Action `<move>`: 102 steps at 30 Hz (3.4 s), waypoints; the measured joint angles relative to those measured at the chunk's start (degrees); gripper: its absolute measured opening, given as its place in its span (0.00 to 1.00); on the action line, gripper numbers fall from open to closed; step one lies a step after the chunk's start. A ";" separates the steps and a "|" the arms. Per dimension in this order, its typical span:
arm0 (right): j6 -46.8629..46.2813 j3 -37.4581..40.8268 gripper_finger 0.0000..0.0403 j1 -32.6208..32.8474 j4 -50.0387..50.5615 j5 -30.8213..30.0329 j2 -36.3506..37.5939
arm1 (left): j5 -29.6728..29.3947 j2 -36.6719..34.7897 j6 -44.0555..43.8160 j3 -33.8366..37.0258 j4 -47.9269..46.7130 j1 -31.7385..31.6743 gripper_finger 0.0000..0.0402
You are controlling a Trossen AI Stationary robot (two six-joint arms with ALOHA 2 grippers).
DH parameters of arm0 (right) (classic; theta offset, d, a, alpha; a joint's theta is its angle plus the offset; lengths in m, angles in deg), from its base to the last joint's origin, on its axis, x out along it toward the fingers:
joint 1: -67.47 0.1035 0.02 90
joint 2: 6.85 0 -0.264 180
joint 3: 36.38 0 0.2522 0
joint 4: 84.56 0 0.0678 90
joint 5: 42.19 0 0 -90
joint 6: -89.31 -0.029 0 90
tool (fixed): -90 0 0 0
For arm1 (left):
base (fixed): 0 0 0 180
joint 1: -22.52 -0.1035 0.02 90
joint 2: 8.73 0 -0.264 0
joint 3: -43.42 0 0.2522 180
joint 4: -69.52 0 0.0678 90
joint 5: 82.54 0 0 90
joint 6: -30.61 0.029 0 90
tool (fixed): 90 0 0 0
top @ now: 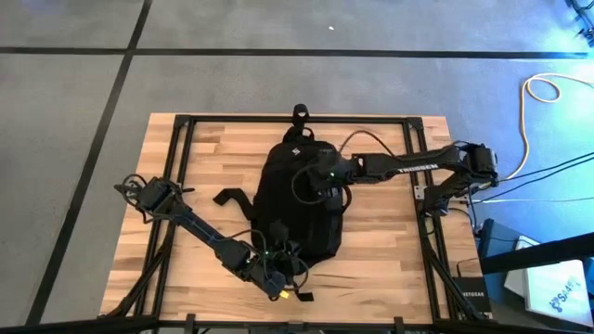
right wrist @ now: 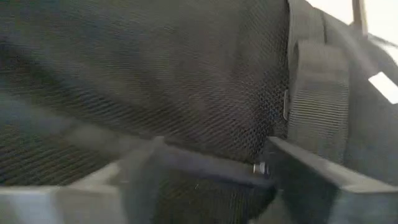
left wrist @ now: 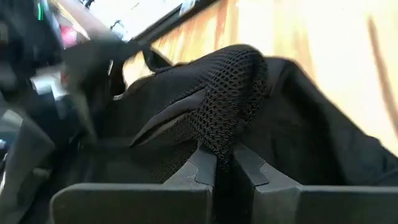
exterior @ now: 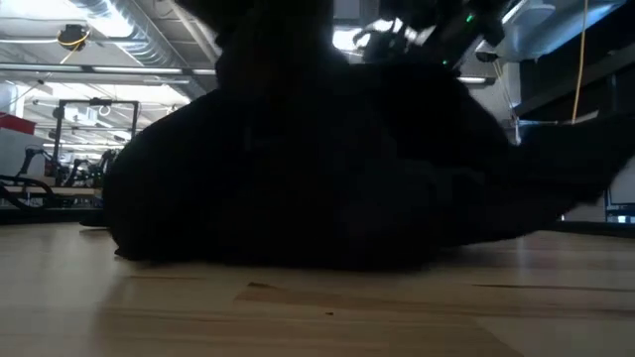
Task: Unpack backpack
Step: Return to Home Position
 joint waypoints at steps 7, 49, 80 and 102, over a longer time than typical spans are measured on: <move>-3.64 -0.02 0.97 9.53 7.50 -10.59 8.71 | -1.64 -0.11 -14.53 0.02 -18.26 -0.02 0.00; -20.34 0.02 0.97 14.70 22.45 -9.52 10.53 | 44.40 -9.48 -12.92 -0.20 -54.71 -4.51 0.55; -22.31 15.23 0.99 13.94 -16.27 -0.59 25.19 | 23.23 -25.68 -4.81 19.62 9.81 -9.67 0.77; -21.33 31.23 0.99 15.19 -52.95 -2.45 24.97 | 27.54 -23.47 7.71 41.46 66.48 -18.08 0.75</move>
